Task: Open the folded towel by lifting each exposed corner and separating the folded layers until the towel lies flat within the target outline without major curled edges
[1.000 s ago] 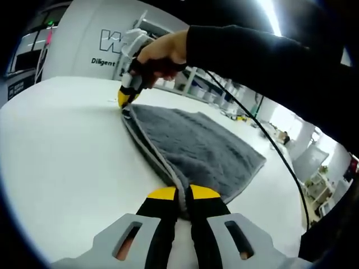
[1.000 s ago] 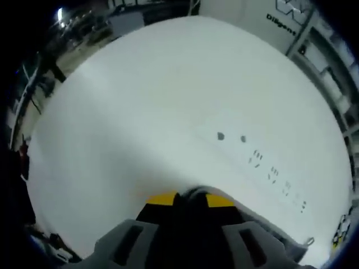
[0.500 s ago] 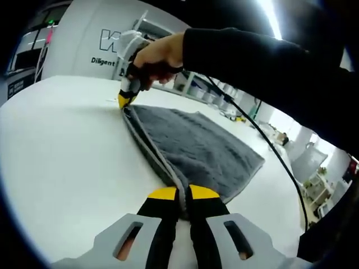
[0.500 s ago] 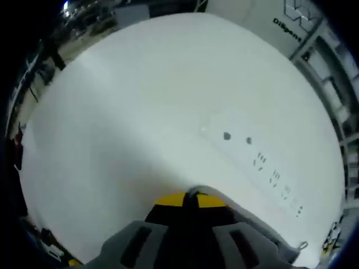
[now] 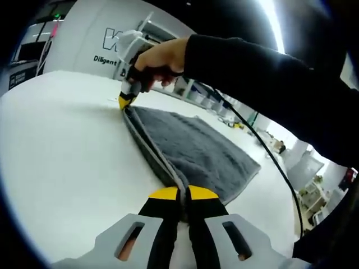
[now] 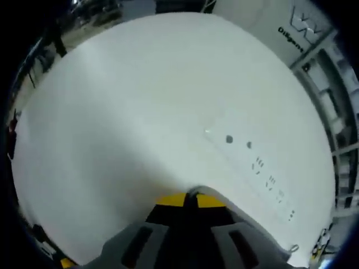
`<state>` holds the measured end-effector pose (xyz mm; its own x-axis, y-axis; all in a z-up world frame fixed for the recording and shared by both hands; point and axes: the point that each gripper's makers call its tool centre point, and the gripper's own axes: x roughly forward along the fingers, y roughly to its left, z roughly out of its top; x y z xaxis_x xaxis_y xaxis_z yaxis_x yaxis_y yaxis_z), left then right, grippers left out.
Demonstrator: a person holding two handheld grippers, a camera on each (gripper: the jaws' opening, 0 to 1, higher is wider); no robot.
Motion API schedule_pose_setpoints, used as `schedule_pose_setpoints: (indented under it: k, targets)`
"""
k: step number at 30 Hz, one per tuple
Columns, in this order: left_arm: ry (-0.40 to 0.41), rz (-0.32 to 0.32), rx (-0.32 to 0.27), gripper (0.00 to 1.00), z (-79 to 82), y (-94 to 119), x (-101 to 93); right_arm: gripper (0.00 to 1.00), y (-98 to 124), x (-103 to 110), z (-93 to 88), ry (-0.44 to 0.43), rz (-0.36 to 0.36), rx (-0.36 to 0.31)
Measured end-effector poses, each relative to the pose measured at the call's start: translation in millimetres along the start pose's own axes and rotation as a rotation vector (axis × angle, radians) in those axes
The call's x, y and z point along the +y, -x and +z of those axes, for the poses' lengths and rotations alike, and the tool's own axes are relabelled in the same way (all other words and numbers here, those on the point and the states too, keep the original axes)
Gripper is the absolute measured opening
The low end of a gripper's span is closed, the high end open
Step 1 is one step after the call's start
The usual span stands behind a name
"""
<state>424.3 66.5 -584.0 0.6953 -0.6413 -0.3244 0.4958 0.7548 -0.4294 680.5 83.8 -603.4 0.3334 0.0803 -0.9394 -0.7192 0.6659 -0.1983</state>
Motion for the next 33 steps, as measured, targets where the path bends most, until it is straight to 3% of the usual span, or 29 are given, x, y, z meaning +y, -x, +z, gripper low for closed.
schedule_pose_setpoints:
  k: [3,10,13,17,20,24,33]
  targets:
    - [0.007,0.000,-0.005,0.03,2.1,-1,-0.5,0.00,0,-2,0.4,-0.106,0.047,-0.010]
    - [0.003,0.004,-0.017,0.03,5.9,1,0.4,0.00,1,-1,-0.3,-0.080,0.047,-0.024]
    - [0.026,-0.006,-0.013,0.02,7.6,1,2.8,0.00,2,0,-1.4,-0.153,0.073,-0.021]
    - [0.031,0.003,0.001,0.02,8.6,5,10.1,0.00,3,1,-2.5,-0.120,0.057,-0.008]
    - [0.034,0.007,0.006,0.02,9.9,11,13.1,0.00,3,1,-2.8,-0.166,0.054,-0.016]
    - [0.032,0.008,-0.014,0.02,15.8,18,16.2,0.00,5,3,-2.7,-0.158,0.043,-0.011]
    - [0.024,0.008,-0.015,0.02,14.9,37,24.5,0.00,6,23,8.8,-0.139,0.064,-0.023]
